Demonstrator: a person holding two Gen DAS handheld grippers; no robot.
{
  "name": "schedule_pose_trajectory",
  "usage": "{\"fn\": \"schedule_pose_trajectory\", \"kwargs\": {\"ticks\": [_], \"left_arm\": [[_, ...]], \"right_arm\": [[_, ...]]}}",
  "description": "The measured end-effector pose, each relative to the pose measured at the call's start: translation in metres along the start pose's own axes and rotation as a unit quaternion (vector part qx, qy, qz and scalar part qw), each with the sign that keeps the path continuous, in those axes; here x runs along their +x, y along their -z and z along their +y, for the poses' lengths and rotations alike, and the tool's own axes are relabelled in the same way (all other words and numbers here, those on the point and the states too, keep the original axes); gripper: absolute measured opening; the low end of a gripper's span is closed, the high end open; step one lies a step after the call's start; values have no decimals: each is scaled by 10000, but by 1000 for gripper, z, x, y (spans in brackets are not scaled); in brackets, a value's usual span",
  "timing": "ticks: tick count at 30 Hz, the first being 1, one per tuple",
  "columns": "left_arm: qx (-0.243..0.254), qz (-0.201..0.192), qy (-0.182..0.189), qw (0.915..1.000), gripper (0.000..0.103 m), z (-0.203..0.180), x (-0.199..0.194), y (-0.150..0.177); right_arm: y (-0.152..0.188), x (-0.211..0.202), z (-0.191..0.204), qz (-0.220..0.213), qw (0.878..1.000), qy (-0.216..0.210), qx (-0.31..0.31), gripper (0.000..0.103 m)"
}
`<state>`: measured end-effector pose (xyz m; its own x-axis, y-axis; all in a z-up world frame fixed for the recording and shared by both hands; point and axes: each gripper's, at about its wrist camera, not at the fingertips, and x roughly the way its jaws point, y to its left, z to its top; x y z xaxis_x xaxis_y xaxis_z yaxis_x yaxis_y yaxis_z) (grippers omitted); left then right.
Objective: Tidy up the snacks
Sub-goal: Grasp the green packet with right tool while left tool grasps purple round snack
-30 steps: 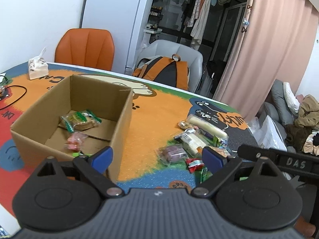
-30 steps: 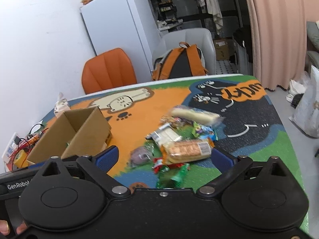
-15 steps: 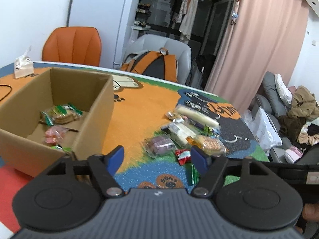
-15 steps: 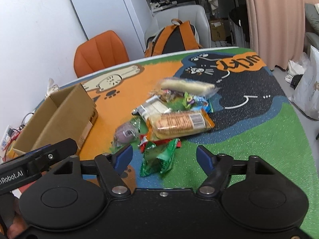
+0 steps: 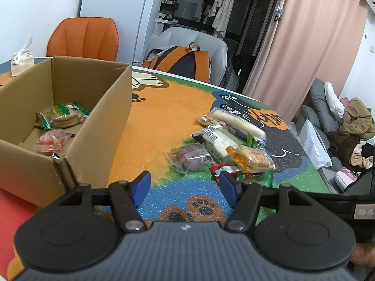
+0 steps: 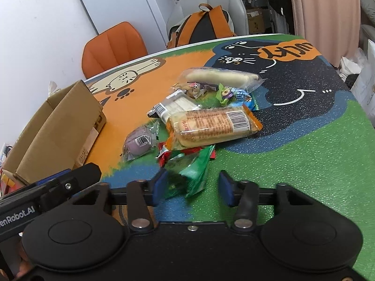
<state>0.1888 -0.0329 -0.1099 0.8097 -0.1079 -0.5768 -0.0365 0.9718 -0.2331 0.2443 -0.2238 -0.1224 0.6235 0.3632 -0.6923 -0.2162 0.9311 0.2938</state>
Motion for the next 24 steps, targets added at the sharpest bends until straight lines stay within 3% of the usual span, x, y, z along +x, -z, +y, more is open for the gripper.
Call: {"fn": "schedule_pose_trajectory", "kwargs": {"ticks": [15, 24], "left_arm": [[-94, -43, -40, 9999, 65, 0, 22, -7], [-135, -99, -50, 9998, 77, -5, 39, -16]], "right_arm": [[-7, -18, -8, -424, 9991, -76, -11, 24], [-12, -14, -25, -535, 9984, 65, 177, 24]]}}
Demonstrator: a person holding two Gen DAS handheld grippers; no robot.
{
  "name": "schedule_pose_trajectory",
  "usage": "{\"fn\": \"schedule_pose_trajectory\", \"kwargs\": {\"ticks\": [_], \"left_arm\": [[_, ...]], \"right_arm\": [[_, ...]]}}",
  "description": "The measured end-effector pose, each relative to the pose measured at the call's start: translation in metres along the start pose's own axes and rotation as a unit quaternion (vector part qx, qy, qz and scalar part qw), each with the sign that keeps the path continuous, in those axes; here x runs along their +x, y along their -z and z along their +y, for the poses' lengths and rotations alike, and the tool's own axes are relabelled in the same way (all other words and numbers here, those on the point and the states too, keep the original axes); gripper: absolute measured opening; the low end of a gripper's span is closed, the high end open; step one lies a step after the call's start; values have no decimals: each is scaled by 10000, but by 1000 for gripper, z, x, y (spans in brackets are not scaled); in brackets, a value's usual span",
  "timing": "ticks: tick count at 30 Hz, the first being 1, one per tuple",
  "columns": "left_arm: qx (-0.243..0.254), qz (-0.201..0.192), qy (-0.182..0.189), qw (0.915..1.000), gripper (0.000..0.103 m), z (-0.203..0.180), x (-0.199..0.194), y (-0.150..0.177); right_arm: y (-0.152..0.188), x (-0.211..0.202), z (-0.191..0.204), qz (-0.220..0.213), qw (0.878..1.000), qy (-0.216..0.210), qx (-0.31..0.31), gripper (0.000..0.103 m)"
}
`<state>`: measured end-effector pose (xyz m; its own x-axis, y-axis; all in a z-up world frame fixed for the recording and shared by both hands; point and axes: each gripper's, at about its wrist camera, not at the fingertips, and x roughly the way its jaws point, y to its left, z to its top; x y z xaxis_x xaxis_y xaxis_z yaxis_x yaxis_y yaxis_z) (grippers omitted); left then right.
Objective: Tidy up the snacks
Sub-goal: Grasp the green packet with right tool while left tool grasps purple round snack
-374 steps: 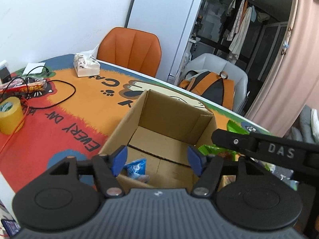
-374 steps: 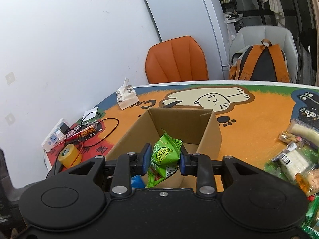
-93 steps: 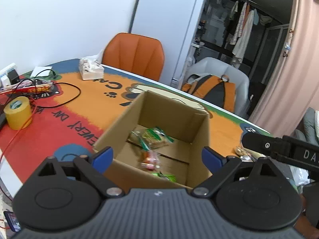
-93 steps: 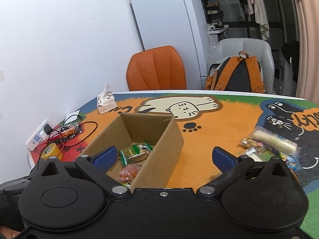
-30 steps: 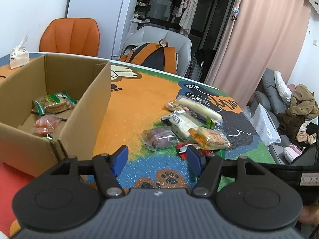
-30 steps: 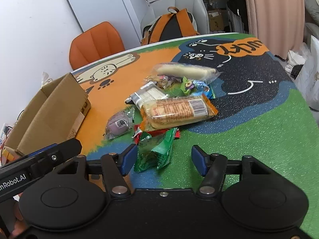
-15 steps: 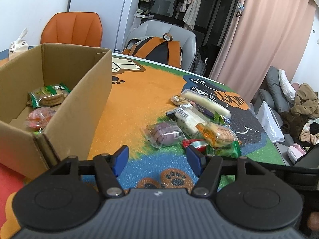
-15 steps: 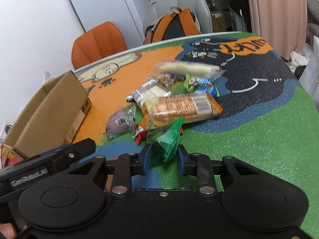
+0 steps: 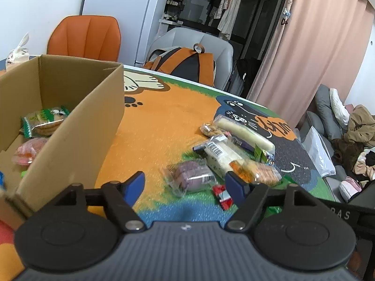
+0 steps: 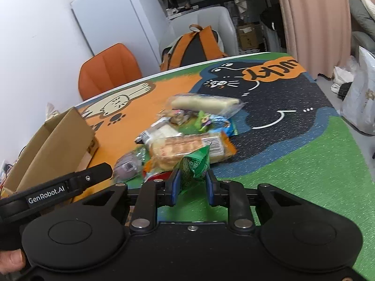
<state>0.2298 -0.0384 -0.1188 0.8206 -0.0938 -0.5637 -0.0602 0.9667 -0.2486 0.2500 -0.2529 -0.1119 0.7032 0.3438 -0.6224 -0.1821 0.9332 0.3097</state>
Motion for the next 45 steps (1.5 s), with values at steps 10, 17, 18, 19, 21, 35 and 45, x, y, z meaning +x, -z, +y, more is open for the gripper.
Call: {"fn": "schedule_pose_trajectory", "kwargs": {"ticks": [10, 17, 18, 19, 21, 35, 45], "left_arm": [[92, -27, 22, 10000, 81, -3, 18, 0], [187, 31, -138, 9997, 81, -8, 35, 0], [200, 45, -182, 9996, 81, -9, 38, 0], [206, 57, -227, 9995, 81, -10, 41, 1], [248, 78, -245, 9994, 81, -12, 44, 3], [493, 83, -327, 9982, 39, -12, 45, 8], [295, -83, -68, 9995, 35, -1, 23, 11]], "right_arm": [[-3, 5, -19, -41, 9997, 187, 123, 24], [-3, 5, -18, -49, 9997, 246, -53, 28], [-3, 6, -18, -33, 9997, 231, -51, 29], [-2, 7, -18, -18, 9998, 216, -42, 30], [-1, 8, -18, 11, 9998, 179, -45, 31], [5, 18, -18, 14, 9996, 272, -74, 21], [5, 4, -12, -126, 9996, 238, -94, 16]]}}
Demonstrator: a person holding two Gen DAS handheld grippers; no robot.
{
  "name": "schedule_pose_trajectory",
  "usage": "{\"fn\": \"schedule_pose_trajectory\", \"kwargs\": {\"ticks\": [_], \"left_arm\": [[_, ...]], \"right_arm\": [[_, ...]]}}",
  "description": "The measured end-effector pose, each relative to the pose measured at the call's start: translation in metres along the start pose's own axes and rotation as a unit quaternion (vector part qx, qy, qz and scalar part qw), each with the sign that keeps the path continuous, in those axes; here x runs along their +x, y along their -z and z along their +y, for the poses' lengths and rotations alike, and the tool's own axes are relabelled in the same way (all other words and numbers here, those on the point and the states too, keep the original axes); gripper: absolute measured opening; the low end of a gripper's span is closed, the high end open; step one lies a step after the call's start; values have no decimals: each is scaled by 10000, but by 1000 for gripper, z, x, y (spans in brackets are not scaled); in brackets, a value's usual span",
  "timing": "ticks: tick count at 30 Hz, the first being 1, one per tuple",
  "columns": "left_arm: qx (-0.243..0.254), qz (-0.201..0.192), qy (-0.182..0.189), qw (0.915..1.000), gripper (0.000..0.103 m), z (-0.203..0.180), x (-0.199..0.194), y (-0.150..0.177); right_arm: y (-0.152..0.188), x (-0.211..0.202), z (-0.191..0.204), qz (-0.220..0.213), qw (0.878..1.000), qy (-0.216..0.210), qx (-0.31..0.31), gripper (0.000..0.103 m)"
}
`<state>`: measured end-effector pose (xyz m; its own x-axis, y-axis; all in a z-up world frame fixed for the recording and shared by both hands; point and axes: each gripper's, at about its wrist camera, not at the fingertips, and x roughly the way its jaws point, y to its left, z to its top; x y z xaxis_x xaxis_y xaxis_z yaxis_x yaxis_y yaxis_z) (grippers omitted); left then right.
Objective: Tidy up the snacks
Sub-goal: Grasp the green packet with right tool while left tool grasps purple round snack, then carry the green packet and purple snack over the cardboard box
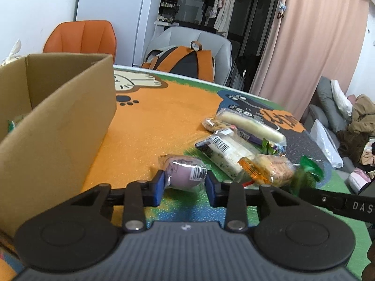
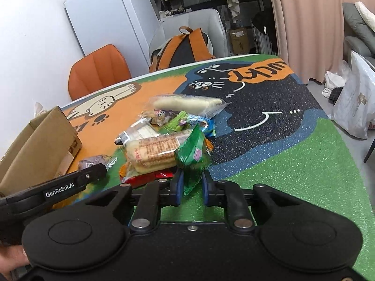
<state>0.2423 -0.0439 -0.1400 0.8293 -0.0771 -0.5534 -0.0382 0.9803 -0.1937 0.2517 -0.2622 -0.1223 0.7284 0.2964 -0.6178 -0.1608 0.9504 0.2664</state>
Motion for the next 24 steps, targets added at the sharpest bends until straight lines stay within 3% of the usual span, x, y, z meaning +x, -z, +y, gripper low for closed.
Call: {"fn": "schedule_pose_trajectory", "kwargs": {"ticks": [24], "left_arm": [[-54, -538, 101, 9985, 35, 0, -59, -22]], "right_arm": [[-8, -30, 21, -366, 9990, -247, -86, 7]]}}
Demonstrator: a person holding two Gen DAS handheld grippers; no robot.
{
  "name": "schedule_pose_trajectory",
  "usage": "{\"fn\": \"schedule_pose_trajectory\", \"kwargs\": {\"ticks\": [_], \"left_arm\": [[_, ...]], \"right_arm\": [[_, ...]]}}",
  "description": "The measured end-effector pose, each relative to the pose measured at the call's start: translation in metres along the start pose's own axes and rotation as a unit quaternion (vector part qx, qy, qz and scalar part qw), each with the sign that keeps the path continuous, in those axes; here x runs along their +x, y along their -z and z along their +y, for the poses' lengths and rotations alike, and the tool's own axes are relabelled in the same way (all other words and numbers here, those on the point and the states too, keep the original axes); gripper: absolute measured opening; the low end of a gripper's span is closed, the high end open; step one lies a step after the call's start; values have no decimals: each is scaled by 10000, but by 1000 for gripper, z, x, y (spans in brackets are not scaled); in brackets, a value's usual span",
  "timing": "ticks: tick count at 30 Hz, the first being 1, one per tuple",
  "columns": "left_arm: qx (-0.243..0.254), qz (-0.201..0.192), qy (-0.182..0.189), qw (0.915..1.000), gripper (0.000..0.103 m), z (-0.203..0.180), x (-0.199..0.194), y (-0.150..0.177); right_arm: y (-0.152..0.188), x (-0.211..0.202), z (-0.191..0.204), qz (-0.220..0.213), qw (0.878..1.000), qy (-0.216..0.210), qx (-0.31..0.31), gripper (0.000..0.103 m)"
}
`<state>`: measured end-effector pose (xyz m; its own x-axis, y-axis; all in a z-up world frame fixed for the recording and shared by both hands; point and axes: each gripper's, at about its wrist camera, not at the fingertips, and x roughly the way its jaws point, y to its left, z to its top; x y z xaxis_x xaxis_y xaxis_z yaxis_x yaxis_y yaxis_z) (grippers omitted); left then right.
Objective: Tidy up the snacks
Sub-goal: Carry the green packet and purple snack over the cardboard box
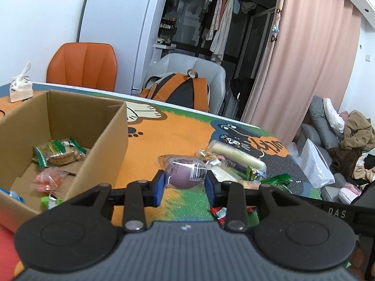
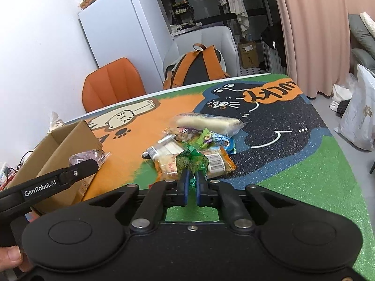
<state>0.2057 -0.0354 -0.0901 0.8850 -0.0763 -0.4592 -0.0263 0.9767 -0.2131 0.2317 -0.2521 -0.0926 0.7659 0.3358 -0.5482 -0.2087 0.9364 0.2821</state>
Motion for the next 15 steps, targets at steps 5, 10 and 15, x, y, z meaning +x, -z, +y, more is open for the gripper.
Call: {"fn": "schedule_pose_trajectory", "kwargs": {"ticks": [5, 10, 15], "left_arm": [[-21, -166, -17, 9999, 35, 4, -15, -10], [-50, -338, -105, 9994, 35, 9, -30, -20], [-76, -432, -168, 9989, 35, 17, -43, -28]], "right_arm": [[-6, -7, 10, -126, 9998, -162, -28, 6], [-15, -11, 26, -200, 9993, -298, -101, 6], [-21, -12, 42, -229, 9986, -421, -201, 6]]}}
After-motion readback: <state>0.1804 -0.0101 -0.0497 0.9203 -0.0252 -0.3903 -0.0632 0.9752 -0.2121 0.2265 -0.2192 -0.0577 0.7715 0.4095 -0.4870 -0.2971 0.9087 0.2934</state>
